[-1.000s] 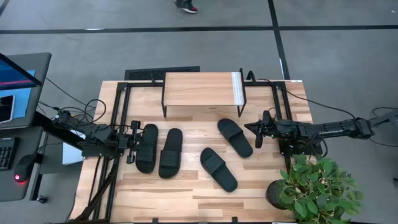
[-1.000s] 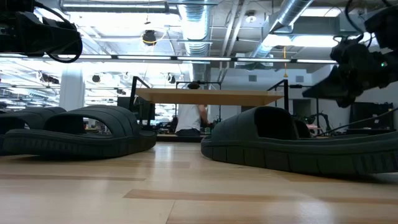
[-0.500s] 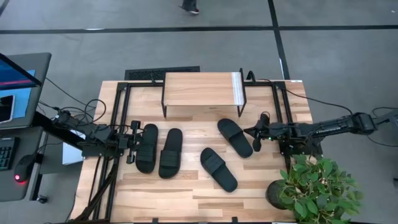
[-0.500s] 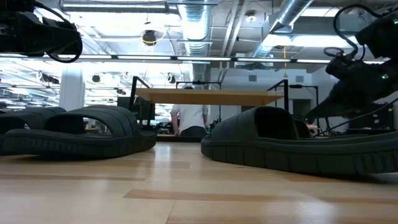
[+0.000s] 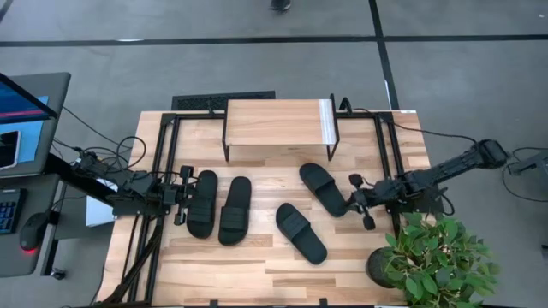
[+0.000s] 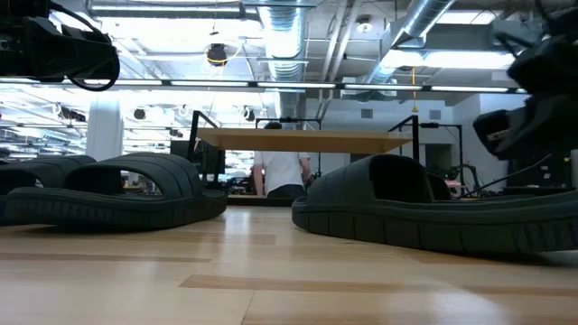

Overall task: Pick and place slides into the shelf
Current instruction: Put the right black slide on the shelf

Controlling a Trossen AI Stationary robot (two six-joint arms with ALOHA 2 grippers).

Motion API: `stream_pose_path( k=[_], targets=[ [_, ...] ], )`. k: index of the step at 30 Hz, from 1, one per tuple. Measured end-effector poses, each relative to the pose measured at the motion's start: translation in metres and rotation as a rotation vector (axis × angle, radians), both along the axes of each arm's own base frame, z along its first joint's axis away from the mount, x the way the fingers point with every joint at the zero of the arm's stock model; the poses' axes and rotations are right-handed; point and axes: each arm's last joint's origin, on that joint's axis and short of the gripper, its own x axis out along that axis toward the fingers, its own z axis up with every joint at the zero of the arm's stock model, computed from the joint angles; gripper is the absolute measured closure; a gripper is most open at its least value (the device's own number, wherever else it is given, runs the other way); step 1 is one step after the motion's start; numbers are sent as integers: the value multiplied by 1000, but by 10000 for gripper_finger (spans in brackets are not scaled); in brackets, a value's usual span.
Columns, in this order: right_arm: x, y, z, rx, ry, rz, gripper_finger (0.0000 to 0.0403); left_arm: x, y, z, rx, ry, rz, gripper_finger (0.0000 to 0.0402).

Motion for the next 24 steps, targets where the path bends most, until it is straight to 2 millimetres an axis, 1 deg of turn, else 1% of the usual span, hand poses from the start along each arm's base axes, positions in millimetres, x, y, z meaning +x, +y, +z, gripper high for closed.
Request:
stream_pose_path(
  k=[5,12,14,17,20,24],
  targets=[
    [-4,11,0,-36,-6,112,403,0,0,0,0,0,0,401],
    [-6,16,0,-36,-8,154,403,0,0,0,0,0,0,401],
    [-6,14,0,-46,-12,126,403,0,0,0,0,0,0,401],
    [-2,9,6,-81,-31,18,403,0,0,0,0,1,0,402],
    [1,7,16,-47,-12,-51,403,0,0,0,0,0,0,401],
    [0,4,24,7,66,-115,403,0,0,0,0,0,0,401]
  ],
)
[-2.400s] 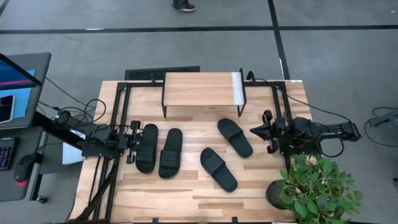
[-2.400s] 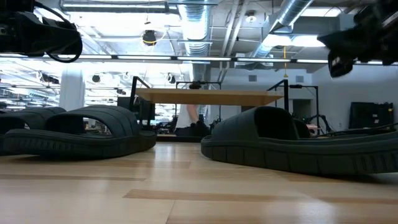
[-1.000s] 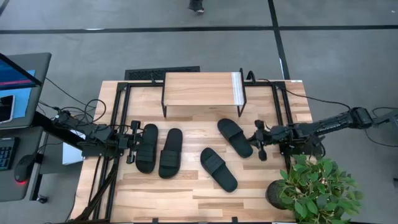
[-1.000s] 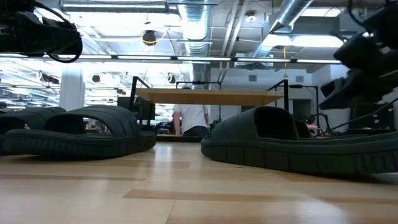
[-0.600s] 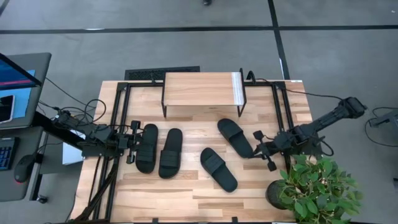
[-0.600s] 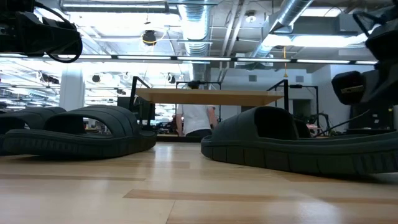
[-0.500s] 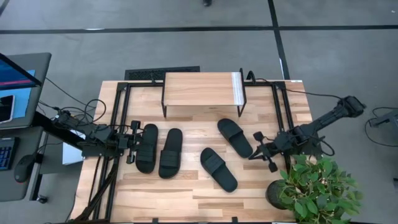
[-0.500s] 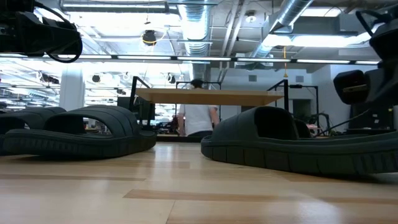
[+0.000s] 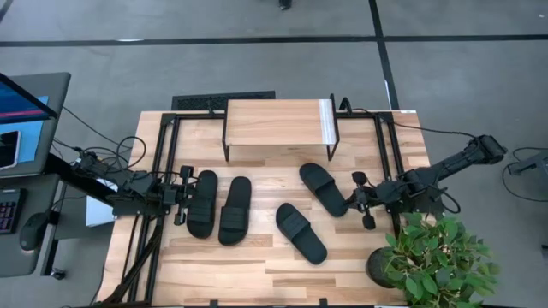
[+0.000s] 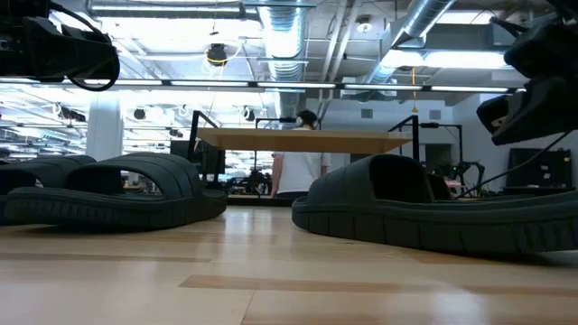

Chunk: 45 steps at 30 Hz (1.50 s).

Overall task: Pick and place slides into the shelf
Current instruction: Put the right black slide on the shelf

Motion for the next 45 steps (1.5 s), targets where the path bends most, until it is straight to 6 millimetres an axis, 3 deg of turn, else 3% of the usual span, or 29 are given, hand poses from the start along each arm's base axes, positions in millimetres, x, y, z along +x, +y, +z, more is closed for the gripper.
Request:
stream_pose_path(
  k=[7,19,28,39,45],
  targets=[
    [-4,4,4,24,66,33,396,0,0,0,0,0,0,401],
    [-3,2,5,27,64,12,299,0,0,0,0,0,0,401],
    [3,6,-7,-7,166,11,252,0,0,0,0,0,0,401],
    [20,13,-11,-65,294,8,229,0,0,0,0,1,0,401],
    [25,15,-26,-107,396,4,229,0,0,0,0,1,0,401]
  ],
)
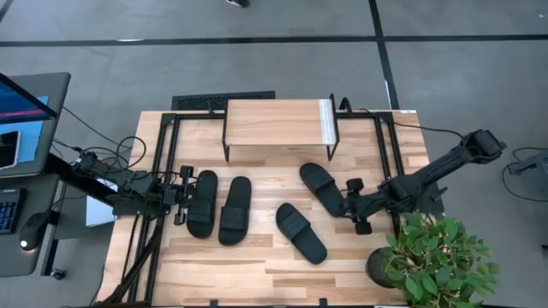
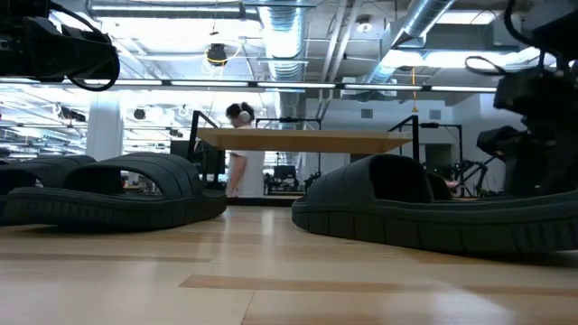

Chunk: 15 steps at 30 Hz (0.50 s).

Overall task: Pick and place slides into the shelf
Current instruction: Put the right black slide on the shelf

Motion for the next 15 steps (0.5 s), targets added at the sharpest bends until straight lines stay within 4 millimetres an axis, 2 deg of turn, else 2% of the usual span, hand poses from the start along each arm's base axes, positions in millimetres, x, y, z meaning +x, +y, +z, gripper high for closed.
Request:
stream_pose_path(
  k=[15],
  targets=[
    [9,3,-17,-53,69,-20,236,0,0,0,0,0,0,401]
  ],
)
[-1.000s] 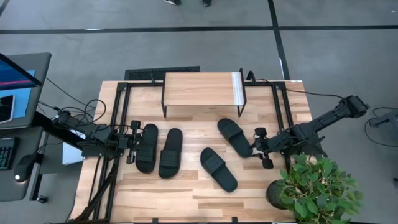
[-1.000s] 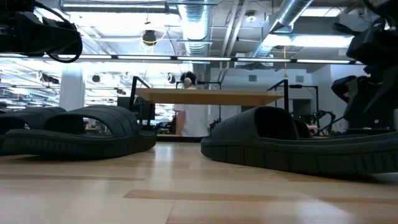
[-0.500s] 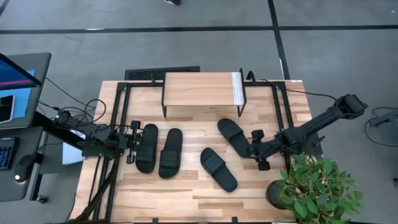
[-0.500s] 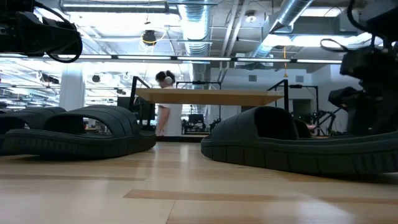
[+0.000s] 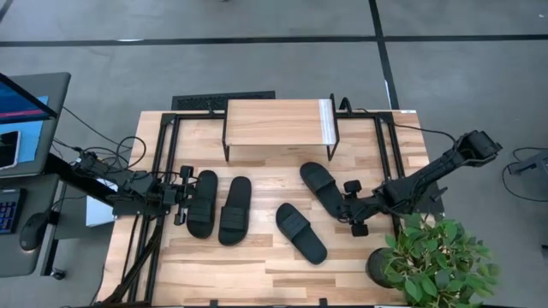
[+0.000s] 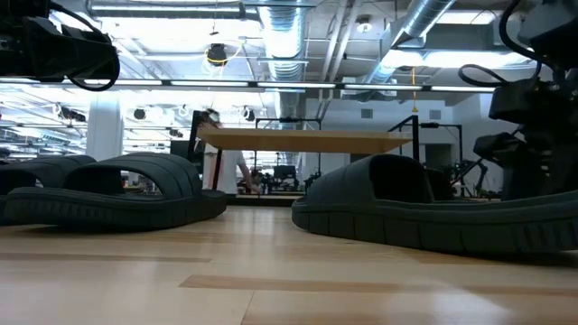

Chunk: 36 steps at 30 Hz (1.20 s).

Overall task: Pick and place slides into the shelf
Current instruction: Put the right black slide on the shelf

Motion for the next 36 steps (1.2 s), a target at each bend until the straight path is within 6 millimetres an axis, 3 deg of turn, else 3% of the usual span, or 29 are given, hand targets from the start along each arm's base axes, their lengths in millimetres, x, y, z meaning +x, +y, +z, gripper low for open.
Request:
stream_pose_path(
  k=[6,14,36],
  targets=[
    [-1,-1,-1,-6,4,-17,255,0,0,0,0,0,0,401],
    [-1,0,-1,19,7,-28,387,0,0,0,0,0,0,401],
    [-5,9,-2,-44,-30,6,400,0,0,0,0,0,0,401]
  ],
)
